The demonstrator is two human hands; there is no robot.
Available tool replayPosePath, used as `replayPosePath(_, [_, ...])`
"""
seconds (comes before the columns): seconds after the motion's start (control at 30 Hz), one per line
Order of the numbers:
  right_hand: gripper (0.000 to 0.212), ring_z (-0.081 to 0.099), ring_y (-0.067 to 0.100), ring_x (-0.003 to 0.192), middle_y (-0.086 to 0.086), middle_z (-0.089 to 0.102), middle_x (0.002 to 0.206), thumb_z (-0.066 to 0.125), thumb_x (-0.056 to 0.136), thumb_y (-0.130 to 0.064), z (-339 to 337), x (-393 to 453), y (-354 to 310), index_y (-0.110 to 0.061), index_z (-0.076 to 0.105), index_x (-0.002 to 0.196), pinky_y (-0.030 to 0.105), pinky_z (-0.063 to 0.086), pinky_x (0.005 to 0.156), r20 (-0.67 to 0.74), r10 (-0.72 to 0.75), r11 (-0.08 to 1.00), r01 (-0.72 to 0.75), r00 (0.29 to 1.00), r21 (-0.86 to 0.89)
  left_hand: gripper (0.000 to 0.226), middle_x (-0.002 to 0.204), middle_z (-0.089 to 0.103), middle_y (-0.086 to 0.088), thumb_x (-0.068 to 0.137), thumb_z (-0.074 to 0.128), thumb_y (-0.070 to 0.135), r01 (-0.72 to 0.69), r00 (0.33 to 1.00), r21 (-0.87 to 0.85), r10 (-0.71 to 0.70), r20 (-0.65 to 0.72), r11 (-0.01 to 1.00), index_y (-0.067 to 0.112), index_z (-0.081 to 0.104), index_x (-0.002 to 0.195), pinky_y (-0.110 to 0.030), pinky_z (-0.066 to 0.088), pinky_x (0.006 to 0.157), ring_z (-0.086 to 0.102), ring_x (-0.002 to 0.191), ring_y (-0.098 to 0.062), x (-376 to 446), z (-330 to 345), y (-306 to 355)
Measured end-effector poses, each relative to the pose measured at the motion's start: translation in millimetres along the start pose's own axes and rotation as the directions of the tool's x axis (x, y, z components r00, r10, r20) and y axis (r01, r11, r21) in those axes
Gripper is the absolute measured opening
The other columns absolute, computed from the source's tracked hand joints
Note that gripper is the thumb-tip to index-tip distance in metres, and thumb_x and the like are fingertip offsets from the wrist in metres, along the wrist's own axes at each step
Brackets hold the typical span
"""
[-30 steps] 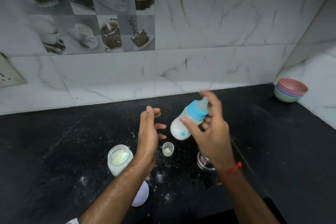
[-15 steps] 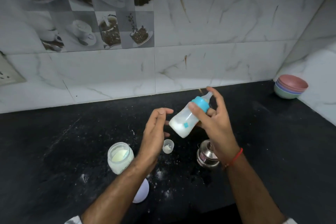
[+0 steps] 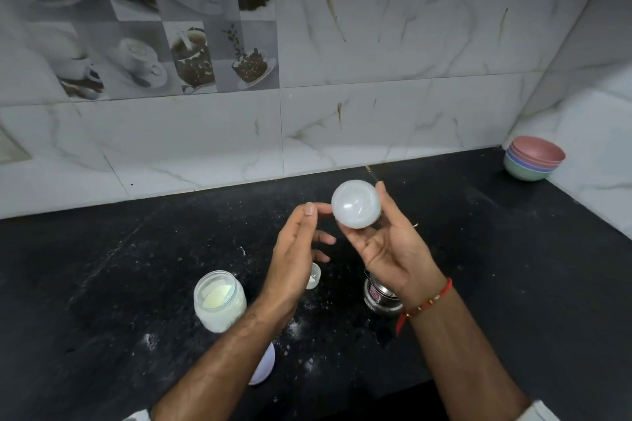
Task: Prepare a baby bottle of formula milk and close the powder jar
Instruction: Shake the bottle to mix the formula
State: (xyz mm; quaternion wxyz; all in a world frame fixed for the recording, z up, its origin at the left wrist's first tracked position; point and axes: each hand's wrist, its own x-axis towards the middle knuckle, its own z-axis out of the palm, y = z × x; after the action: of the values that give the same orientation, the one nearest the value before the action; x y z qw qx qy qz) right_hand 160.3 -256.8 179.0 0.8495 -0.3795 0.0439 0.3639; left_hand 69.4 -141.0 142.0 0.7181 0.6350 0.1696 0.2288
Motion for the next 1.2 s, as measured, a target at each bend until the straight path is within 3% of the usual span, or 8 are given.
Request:
replayPosePath(0.13, [0.061,0.072,0.026,0.107,0.016,0.07,0.121,0.073,0.088,-0.027,3,-4,-1,-0.012,0.049,0.143,0.04,0.063,0.083,0.099,-0.33,0.894,0.345,0.939,-0.285,0.038,0.099,0.076,0.007,0.109,0.038,0.046,0.022,1.0,0.008,-0.022,-0.021,1.0,0.026,0.069,0.116,-0.04,0.056,0.075,0.067,0.083,-0.008,1,-2,-3])
replayPosePath(0.2, [0.067,0.072,0.014,0.101,0.004,0.07,0.115,0.077,0.087,-0.022,2,-12,-12,-0.03,0.043,0.145,0.032,0.061,0.088,0.319,-0.521,0.552,0.598,0.791,-0.581,0.037,0.108,0.076,0.002,0.109,0.038,0.047,0.015,1.0,0.011,-0.015,-0.027,1.0,0.027,0.069,0.115,-0.041,0.055,0.075,0.068,0.086,-0.013,1,-2,-5])
replayPosePath(0.3, [0.079,0.061,0.006,0.119,-0.015,0.057,0.135,0.076,0.087,-0.04,-3,-15,-28,-0.044,0.032,0.151,0.027,0.052,0.104,0.674,-0.358,-0.141,0.676,0.646,-0.723,0.033,0.123,0.071,0.003,0.107,0.04,0.049,0.014,0.998,-0.001,-0.014,-0.064,1.0,0.033,0.067,0.116,-0.041,0.056,0.079,0.067,0.091,-0.016,1,-5,-8])
replayPosePath(0.37, [0.08,0.056,0.003,0.123,-0.017,0.054,0.136,0.075,0.087,-0.044,0,-19,-32,-0.046,0.029,0.153,0.029,0.048,0.109,0.716,-0.284,-0.235,0.677,0.638,-0.697,0.03,0.127,0.069,0.005,0.11,0.039,0.042,0.023,0.997,-0.015,-0.024,-0.08,1.0,0.032,0.065,0.119,-0.041,0.056,0.079,0.066,0.092,-0.017,1,-7,-8])
replayPosePath(0.7, [0.083,0.073,0.011,0.102,0.0,0.07,0.111,0.082,0.083,-0.02,13,-28,-35,-0.044,0.036,0.148,0.021,0.057,0.091,0.602,-0.387,0.18,0.698,0.698,-0.693,0.029,0.123,0.07,0.003,0.11,0.038,0.038,0.02,0.997,0.017,-0.019,-0.068,1.0,0.028,0.061,0.125,-0.04,0.056,0.077,0.067,0.086,-0.014,-1,-7,-5])
replayPosePath(0.83, [0.076,0.074,0.019,0.099,0.011,0.074,0.111,0.079,0.079,-0.02,14,-24,-30,-0.032,0.044,0.145,0.039,0.061,0.089,0.308,-0.489,0.644,0.576,0.816,-0.503,0.03,0.122,0.07,-0.001,0.11,0.038,0.039,0.015,0.997,0.002,-0.015,-0.078,1.0,0.025,0.062,0.123,-0.04,0.055,0.073,0.066,0.085,-0.016,-1,-5,-5])
replayPosePath(0.93, [0.066,0.073,0.027,0.109,0.018,0.067,0.131,0.071,0.088,-0.028,9,-17,-22,-0.01,0.046,0.146,0.042,0.063,0.079,0.111,-0.287,0.946,0.3,0.951,-0.119,0.033,0.124,0.069,0.001,0.11,0.035,0.042,-0.001,0.995,-0.014,-0.001,-0.101,1.0,0.027,0.061,0.124,-0.039,0.056,0.073,0.067,0.087,-0.019,-3,-4,-5])
replayPosePath(1.2, [0.061,0.076,0.04,0.096,0.033,0.064,0.126,0.069,0.096,-0.03,-11,-14,3,0.012,0.051,0.137,0.042,0.066,0.068,0.071,0.151,0.877,-0.167,0.986,0.45,0.046,0.125,0.067,-0.001,0.097,0.035,0.059,-0.043,0.989,-0.051,0.035,-0.141,0.998,0.031,0.057,0.126,-0.037,0.057,0.071,0.068,0.085,-0.019,-5,-5,-4])
